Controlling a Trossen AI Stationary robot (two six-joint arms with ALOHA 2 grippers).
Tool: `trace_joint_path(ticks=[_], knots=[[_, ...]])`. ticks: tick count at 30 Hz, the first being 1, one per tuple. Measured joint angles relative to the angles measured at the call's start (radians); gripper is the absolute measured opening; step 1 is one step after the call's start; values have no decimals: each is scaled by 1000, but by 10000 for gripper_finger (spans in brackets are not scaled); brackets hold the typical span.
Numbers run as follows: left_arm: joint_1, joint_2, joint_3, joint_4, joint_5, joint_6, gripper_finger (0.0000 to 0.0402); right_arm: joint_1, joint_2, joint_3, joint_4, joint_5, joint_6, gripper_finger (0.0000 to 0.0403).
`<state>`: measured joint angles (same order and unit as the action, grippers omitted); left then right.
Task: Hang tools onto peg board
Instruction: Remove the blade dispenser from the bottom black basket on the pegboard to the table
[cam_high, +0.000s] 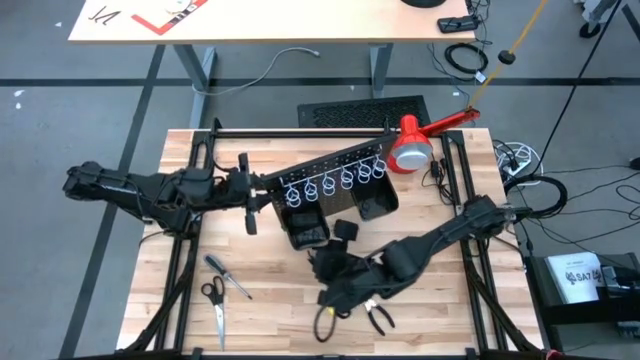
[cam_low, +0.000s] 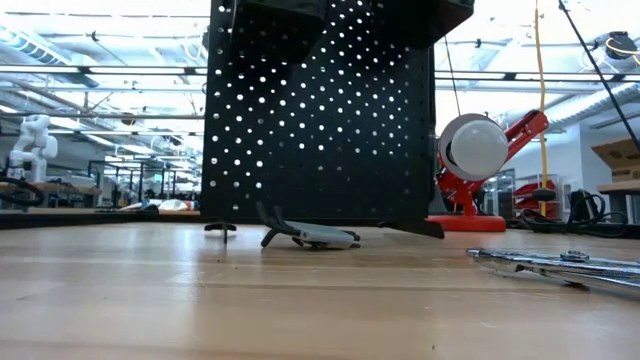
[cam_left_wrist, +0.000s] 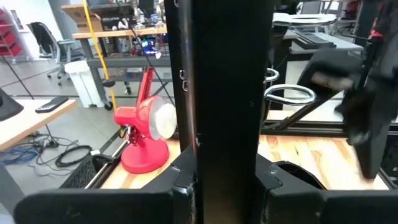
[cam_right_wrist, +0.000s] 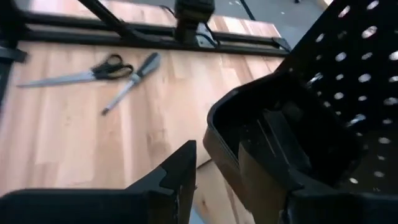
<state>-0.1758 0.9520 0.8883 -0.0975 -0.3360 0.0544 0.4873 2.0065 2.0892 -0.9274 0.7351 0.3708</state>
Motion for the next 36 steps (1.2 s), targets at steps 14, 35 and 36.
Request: trace_joint_path(ticks=[14,35,36], knots=[[-52,35,2,20,-43,34,71,-99,37,0,96,-14,-125,135],[-72,39,1,34,-39,42,71,-180,73,2,-4,-97,-76,205],[-75,39,1,35,-39,43,71,-185,77,2,-4,-103,-77,201]])
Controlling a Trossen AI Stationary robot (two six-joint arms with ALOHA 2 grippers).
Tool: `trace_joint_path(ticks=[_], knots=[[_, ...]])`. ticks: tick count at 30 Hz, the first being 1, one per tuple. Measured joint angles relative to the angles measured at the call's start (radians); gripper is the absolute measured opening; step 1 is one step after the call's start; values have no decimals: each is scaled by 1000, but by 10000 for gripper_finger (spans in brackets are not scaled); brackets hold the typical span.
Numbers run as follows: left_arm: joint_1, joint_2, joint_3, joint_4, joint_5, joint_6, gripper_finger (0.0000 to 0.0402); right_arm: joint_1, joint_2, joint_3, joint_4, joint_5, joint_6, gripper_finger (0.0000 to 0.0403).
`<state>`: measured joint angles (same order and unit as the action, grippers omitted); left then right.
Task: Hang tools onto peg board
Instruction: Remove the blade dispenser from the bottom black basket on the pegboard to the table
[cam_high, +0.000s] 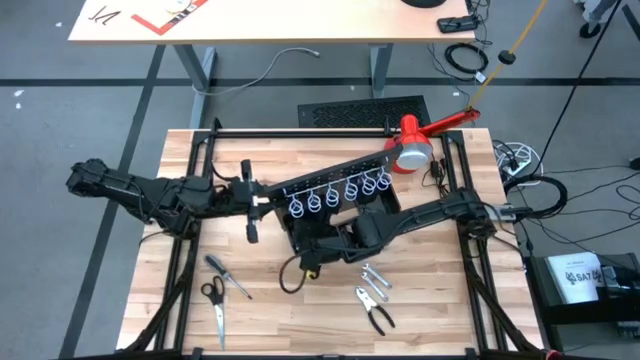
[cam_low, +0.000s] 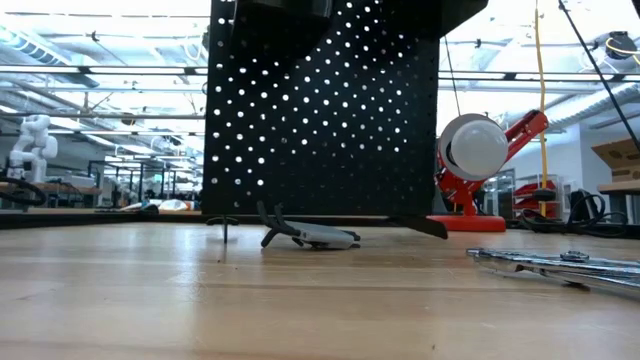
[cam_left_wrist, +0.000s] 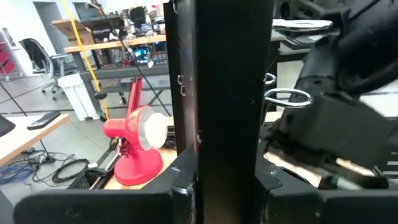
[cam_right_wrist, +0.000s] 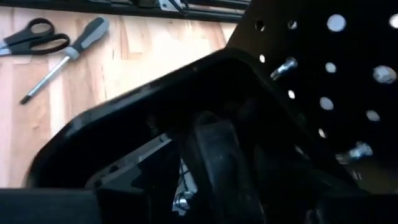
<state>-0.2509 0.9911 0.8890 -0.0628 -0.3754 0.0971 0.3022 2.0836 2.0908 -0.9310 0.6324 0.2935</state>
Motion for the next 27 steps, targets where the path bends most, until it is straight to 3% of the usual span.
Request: trace_joint_path(ticks=[15,27], knots=[[-1,0,-2,25,18,-2,71,-49,31,4,-15,-165,-14,190],[-5,-1,-2,22,25,-7,71,-43,40,0,-8,-129,-78,193]])
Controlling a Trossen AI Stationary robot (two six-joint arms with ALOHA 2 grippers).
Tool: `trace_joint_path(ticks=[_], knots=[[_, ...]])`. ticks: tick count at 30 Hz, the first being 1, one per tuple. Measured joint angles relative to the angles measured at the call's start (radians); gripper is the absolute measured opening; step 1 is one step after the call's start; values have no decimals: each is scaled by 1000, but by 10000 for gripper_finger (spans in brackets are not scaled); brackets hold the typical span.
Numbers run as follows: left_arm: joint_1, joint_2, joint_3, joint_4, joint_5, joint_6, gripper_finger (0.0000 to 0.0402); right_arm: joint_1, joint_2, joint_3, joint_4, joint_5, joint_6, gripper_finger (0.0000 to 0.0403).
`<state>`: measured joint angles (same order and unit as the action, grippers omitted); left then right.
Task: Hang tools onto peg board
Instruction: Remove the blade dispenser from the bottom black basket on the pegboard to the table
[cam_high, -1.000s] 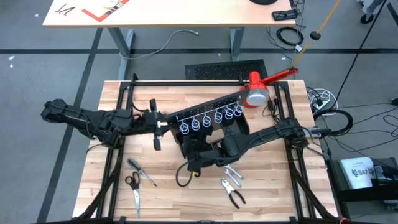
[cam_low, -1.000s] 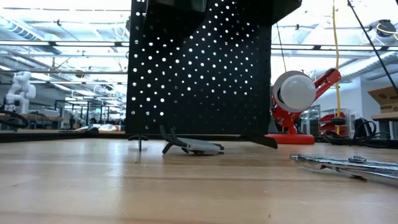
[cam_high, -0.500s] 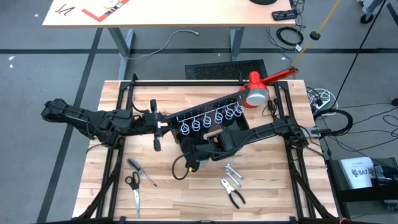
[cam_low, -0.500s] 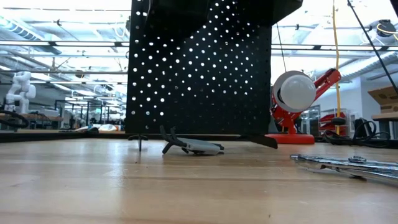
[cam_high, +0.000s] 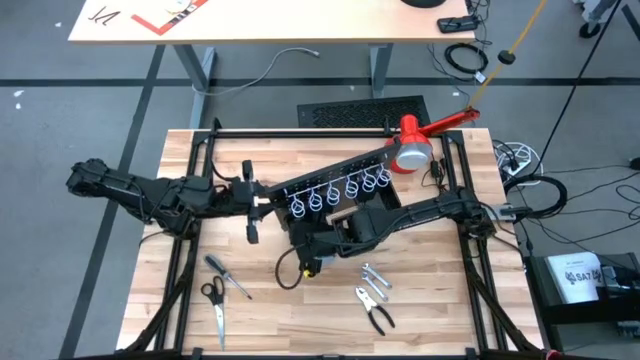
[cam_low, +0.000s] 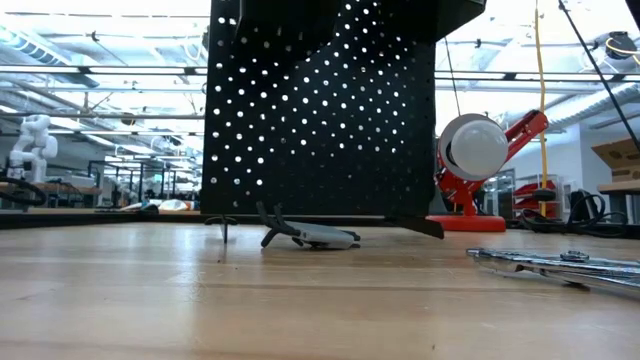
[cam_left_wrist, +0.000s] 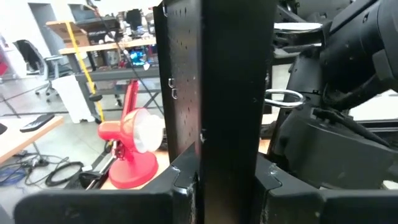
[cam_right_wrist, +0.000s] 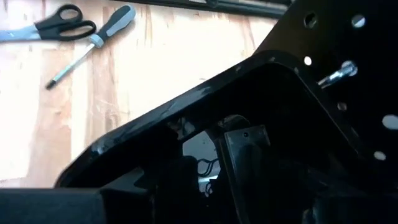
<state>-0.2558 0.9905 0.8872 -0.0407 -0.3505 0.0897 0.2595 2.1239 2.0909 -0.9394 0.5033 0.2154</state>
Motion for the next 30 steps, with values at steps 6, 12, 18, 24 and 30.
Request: trace_joint_path(ticks=[6,12,18,24,30], knots=[[-2,0,1,-7,1,6,71,57,-42,-5,-5,30,-19,220],[-4,0,1,-6,-21,22,71,150,-107,-7,-91,104,-18,221],[-3,-1,0,-6,-87,-1,71,220,-196,-6,-113,264,4,222],[-20,0,0,9,-120,13,71,236,-218,-4,-105,374,-33,219],[-22,4,0,13,-123,33,71,186,-150,-4,-69,311,-131,218]])
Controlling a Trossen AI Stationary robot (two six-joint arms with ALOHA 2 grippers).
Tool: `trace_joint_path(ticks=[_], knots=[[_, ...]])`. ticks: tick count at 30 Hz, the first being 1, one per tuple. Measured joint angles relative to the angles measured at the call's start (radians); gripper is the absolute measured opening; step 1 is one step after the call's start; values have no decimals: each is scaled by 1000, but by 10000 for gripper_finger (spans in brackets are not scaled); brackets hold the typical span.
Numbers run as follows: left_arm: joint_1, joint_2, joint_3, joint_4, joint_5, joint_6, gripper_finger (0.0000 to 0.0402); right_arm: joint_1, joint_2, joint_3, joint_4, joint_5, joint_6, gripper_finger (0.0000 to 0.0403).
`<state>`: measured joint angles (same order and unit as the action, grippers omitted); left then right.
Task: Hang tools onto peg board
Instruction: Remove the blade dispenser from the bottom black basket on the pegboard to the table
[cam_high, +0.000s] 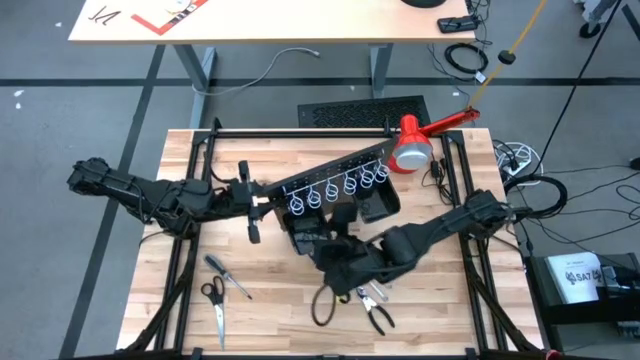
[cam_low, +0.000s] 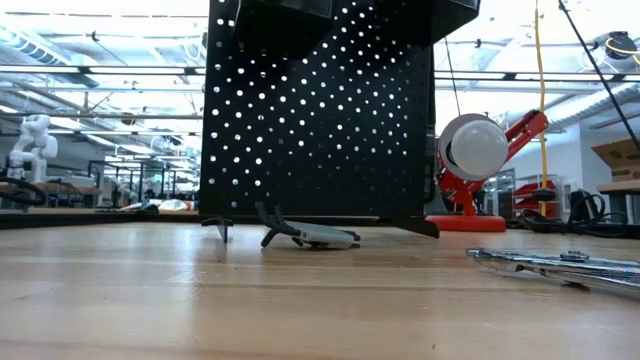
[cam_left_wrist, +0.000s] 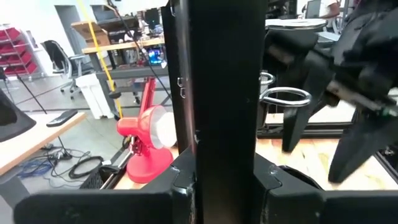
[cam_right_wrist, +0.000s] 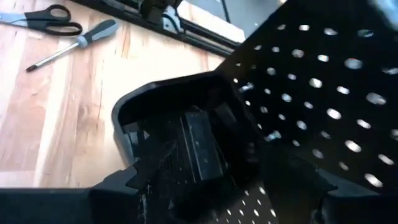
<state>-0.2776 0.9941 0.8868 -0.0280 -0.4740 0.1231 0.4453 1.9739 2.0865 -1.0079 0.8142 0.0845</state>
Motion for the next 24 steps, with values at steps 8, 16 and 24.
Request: trace_joint_path(ticks=[8,16,24], knots=[[-21,22,2,12,-8,90,71,-49,69,1,26,-102,-76,217],[-29,33,1,34,-19,135,71,-74,100,2,43,-91,-80,217],[-33,35,1,36,0,142,71,-137,148,5,43,-93,-24,217]])
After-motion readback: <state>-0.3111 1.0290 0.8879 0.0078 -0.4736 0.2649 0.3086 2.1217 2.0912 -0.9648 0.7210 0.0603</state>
